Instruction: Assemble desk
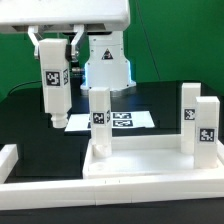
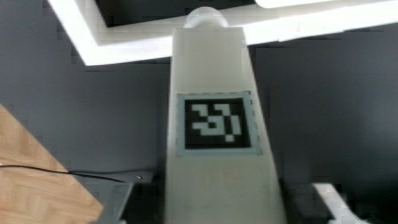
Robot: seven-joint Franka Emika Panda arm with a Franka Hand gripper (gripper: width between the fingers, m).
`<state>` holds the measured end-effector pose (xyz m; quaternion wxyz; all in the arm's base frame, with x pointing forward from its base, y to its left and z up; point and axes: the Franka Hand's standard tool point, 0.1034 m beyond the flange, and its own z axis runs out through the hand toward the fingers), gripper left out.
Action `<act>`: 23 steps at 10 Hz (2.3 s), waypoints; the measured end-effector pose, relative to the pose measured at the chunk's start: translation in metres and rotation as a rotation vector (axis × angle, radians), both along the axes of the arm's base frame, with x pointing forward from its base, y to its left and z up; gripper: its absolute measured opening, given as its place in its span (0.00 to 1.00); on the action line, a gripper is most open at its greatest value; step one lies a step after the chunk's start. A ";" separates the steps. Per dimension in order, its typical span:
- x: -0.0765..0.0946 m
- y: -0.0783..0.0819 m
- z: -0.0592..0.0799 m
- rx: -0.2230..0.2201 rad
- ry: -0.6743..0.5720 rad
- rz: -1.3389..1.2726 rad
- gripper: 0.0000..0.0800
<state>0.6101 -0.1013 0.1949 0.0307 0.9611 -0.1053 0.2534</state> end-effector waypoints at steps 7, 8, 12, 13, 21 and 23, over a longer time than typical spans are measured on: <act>0.022 0.057 -0.003 0.105 0.036 -0.015 0.36; 0.020 0.054 -0.005 0.098 0.040 0.002 0.36; 0.013 0.033 -0.036 0.085 0.072 0.016 0.36; 0.013 0.036 -0.045 0.077 0.072 0.013 0.36; 0.015 0.054 -0.061 0.072 0.050 -0.019 0.36; 0.010 0.053 -0.066 0.071 0.062 -0.021 0.36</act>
Offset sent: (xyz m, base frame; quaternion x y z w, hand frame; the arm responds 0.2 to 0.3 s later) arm 0.0135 0.0274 0.0342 -0.0457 -0.1651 0.0359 0.9846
